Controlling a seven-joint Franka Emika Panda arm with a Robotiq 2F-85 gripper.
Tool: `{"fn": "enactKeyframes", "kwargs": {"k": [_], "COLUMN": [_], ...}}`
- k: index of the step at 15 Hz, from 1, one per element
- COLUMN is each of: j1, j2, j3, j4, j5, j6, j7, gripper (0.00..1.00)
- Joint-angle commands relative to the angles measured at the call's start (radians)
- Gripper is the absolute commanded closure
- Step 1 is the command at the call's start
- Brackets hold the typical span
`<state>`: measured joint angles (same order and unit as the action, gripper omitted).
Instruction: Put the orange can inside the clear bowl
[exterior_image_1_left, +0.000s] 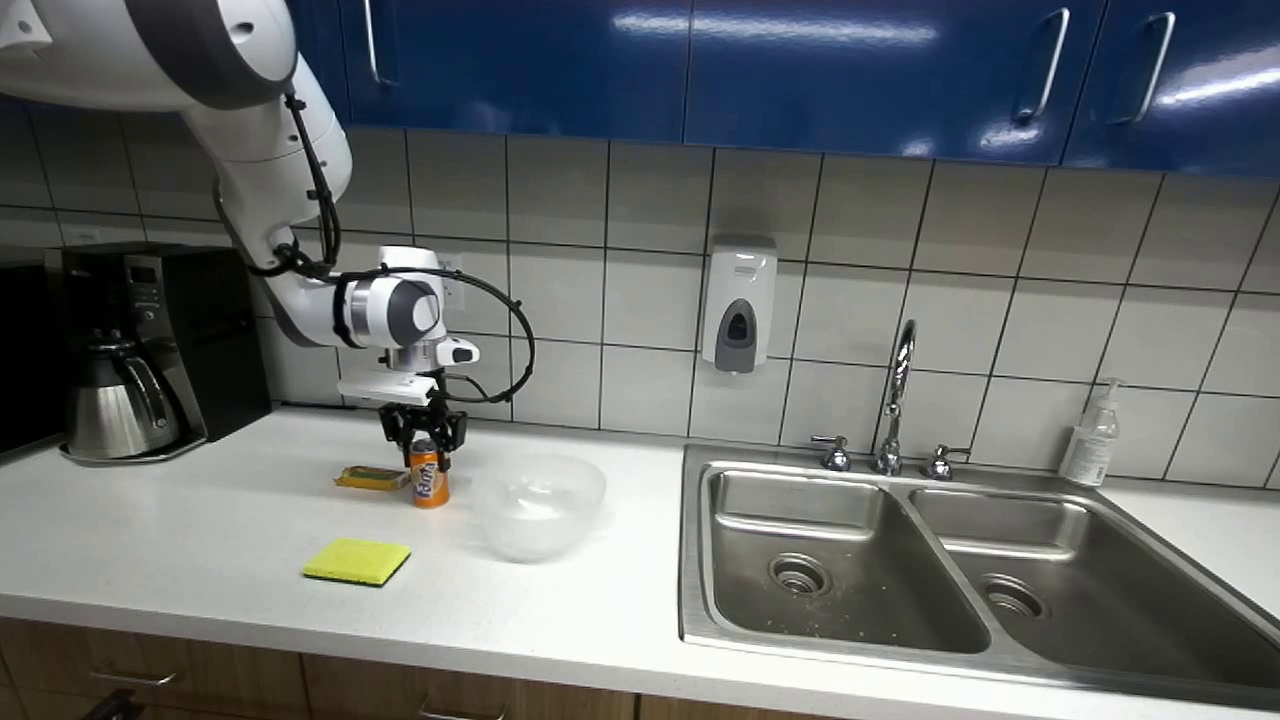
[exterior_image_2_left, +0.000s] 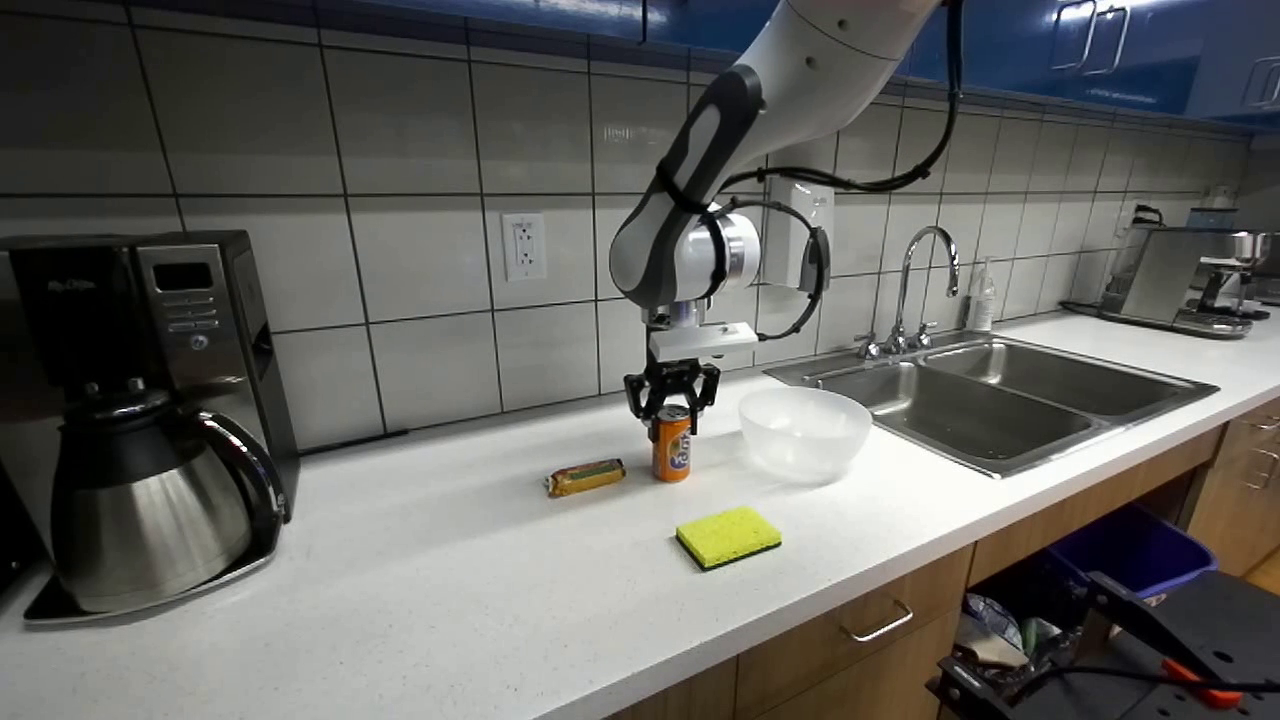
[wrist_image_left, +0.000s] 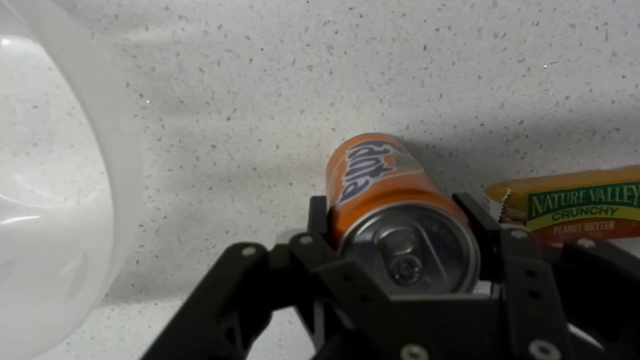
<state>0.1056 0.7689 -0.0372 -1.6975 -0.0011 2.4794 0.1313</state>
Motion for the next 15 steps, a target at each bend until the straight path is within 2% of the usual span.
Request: {"fn": "enactKeyframes", "kwargs": {"k": [1,10,15], "j1": [-0.001,-0.001,-0.007], "j2": [-0.011,-0.166,-0.283], "j3": [0.000,-0.015,-0.002], "j4": [-0.003,-0.187,-0.351], "j5": [-0.014,0.005,0.026], "j6": [0.030,0.141,0.212], "j7": [0.005,0.049,0.058], "gripper": [0.62,0.62,0.62]}}
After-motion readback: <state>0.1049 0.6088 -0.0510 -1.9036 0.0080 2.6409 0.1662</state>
